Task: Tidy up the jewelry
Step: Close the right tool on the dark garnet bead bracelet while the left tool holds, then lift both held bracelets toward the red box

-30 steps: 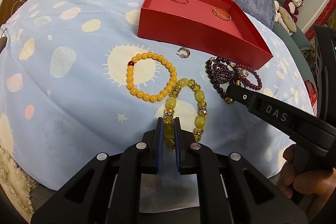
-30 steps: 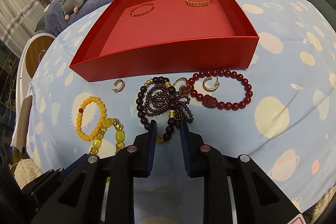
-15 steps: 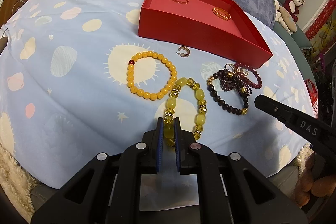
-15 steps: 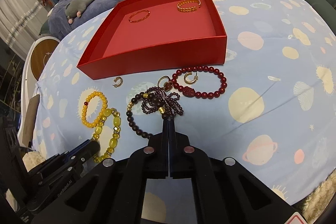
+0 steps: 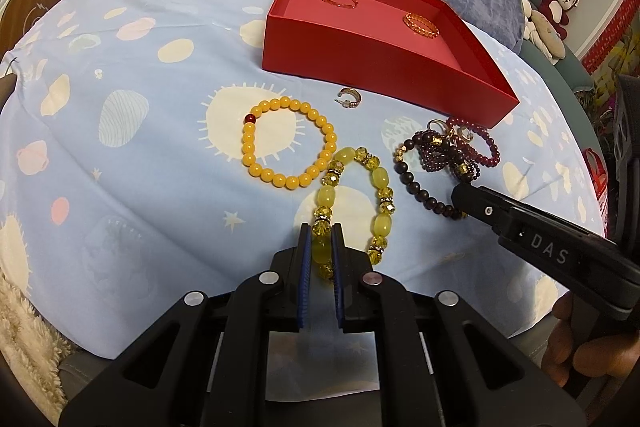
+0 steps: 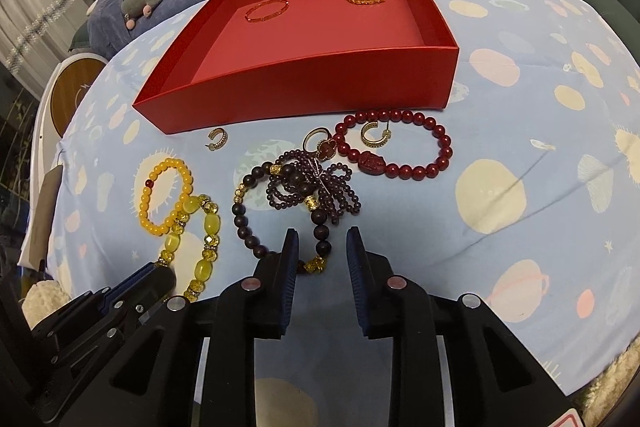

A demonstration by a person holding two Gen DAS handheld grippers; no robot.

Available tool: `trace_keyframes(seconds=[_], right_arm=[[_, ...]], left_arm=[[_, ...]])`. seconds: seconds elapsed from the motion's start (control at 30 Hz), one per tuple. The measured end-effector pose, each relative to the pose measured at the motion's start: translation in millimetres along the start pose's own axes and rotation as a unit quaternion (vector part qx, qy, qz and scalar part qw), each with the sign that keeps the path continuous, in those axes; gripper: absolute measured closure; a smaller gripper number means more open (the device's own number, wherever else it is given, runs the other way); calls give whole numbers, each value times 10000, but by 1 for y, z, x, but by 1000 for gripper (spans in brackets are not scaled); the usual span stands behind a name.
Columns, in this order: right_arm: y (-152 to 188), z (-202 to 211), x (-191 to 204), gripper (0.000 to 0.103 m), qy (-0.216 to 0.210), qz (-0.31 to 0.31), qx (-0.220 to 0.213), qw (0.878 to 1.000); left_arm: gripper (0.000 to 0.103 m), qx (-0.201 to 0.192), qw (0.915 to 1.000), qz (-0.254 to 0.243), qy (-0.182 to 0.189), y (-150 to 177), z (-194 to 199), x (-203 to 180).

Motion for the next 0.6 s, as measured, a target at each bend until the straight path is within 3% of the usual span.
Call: trace_keyframes(seconds=[0.07,0.17,0.6], right_arm=[[-2,-1,1,81,90,117,-8,9999],[-2,-2,-1,94,142,153,11,9998],[-6,57,4,95,-114,196,-432,9988]], left_arm=[[93,-7,10000,3,6,0,0,0],[93,-1,10000,10,13,0,0,1],[94,-83,9995,-155,280,-6,22,-15]])
Point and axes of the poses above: each gripper's, at about its wrist camera, not at the fingertips, and z roughly against the way its jaws point, x to its left, y to its underside, the point moved 8 cm from there along -z, roughly the way its jaws point, and after that the axes turned 12 degrees about -y, right-handed, at the moved point
